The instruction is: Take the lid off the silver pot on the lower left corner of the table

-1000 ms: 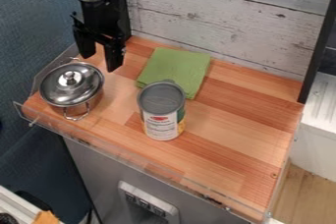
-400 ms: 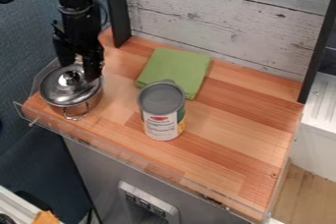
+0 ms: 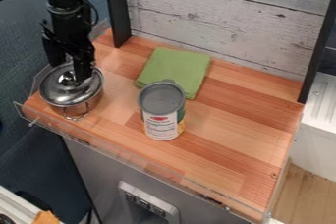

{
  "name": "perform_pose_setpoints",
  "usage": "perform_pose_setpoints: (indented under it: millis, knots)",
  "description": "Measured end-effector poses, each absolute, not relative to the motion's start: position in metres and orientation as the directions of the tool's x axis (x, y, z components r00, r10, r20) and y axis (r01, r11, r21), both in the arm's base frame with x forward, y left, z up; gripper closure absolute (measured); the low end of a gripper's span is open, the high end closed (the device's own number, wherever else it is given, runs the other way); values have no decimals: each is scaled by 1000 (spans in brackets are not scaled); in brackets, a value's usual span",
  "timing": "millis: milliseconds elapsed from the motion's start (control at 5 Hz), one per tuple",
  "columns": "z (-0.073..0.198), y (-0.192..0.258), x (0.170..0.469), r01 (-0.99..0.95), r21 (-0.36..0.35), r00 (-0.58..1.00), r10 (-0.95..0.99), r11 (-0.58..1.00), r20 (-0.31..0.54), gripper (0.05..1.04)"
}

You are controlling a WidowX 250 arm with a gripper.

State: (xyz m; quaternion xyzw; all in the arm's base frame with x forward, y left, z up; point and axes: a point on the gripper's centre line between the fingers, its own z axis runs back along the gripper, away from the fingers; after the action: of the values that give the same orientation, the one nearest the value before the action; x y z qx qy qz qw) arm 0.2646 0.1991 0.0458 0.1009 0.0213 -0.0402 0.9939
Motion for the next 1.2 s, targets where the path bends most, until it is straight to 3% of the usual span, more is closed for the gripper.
perform_pose_setpoints:
  millis: [400,600,800,1000,1200]
  knots:
    - [35,205,267,60,209,995,-43,976,-88,685]
    - [36,203,264,60,198,993,-39,978,-107,807]
    - [40,196,263,54,163,993,-37,985,-108,807]
    - [89,178,271,57,194,998,-55,979,-16,807]
    - [122,137,273,132,170,989,-142,977,49,807]
